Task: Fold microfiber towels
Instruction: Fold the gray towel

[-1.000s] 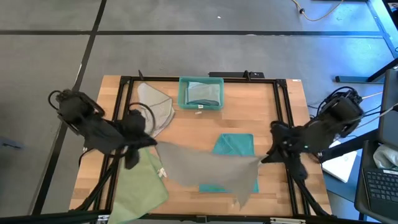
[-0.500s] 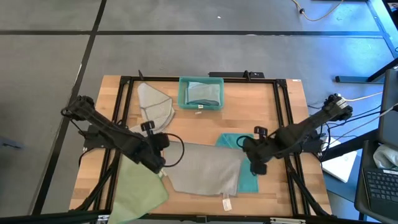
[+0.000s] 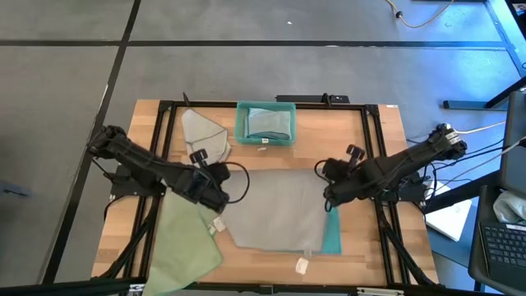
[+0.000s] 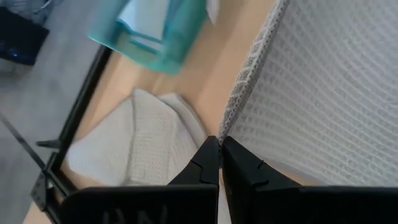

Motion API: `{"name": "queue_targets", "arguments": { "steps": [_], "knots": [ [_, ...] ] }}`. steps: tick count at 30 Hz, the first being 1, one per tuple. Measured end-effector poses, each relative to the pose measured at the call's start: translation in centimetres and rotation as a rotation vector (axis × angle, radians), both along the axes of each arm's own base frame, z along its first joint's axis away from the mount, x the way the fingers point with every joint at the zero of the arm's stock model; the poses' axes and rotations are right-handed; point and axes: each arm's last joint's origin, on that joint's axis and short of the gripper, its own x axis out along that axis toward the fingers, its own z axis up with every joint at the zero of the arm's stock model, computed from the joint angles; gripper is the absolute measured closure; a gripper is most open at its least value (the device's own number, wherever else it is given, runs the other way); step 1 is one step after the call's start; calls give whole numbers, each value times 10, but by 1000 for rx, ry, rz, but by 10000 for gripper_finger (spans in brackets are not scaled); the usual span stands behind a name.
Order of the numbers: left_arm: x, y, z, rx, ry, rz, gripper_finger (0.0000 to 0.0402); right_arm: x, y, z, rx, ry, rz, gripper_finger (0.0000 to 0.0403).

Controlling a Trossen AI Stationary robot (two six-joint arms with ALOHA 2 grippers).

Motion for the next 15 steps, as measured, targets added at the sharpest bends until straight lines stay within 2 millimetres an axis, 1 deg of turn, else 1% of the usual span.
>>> {"name": "queue_targets", "arguments": {
  "steps": [3,9,11,15],
  "knots": [
    [3,6,3,21,-18,22,402,0,-4,2,-8,18,-10,398],
    [7,11,3,12,-14,15,402,1,-3,1,3,17,1,395],
    [10,9,12,-31,-43,11,402,0,-3,1,9,14,-17,394],
    [15,-3,41,-91,-174,-8,402,-5,1,-1,3,16,-45,394]
  ]
}}
